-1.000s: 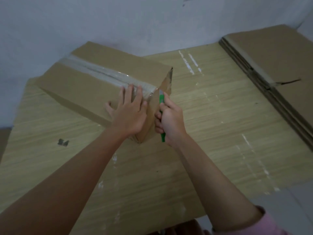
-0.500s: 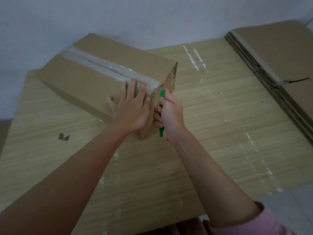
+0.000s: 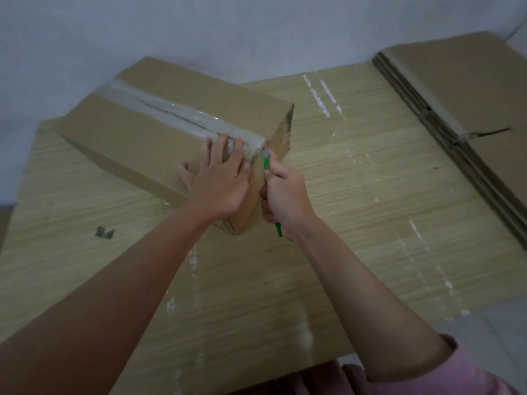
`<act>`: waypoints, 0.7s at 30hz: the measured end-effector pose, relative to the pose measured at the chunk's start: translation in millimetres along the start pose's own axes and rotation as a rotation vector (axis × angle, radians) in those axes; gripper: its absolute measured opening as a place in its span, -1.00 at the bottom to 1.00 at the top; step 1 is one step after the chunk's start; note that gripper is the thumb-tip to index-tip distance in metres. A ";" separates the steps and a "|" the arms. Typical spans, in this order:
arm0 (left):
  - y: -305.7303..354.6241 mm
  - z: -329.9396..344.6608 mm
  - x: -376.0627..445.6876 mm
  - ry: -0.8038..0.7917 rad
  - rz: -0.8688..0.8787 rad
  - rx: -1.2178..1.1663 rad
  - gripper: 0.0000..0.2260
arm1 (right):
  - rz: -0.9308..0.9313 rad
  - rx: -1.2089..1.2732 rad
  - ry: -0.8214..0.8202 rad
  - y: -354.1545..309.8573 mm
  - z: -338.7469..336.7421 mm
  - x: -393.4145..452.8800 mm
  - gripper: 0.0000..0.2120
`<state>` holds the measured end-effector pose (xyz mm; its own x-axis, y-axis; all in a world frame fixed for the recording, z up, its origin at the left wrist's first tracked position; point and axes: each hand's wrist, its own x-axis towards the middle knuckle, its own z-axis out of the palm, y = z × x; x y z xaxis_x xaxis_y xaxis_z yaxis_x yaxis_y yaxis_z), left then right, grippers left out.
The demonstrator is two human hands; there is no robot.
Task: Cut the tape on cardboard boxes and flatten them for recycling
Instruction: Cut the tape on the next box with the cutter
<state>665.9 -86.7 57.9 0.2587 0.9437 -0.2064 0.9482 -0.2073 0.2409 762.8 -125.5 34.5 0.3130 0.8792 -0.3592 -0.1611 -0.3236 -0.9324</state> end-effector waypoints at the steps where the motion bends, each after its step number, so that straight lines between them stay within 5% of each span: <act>1: -0.4 -0.2 0.6 0.000 0.001 -0.001 -0.56 | 0.010 0.023 -0.012 0.0 0.7 -0.6 -0.56; 8: -1.1 2.8 3.1 0.016 0.010 0.018 -0.56 | 0.088 0.088 -0.133 -2.5 -5.4 -10.7 -0.76; 11: -4.0 4.0 1.6 0.061 0.041 0.015 -0.56 | 0.053 0.057 -0.151 3.5 -13.9 -11.6 -0.67; 18: -48.8 -8.0 -17.3 0.077 0.296 0.049 -0.45 | -0.566 -0.466 0.133 15.0 -47.8 -5.7 -0.46; 21: -61.0 -15.7 -23.9 0.266 0.349 0.065 -0.42 | -0.937 -0.728 0.140 -7.6 -49.0 4.3 -0.29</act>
<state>599.0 -92.5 63.0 0.5172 0.8459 0.1299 0.8240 -0.5332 0.1914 811.2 -136.4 38.1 0.1322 0.8474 0.5142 0.7384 0.2618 -0.6214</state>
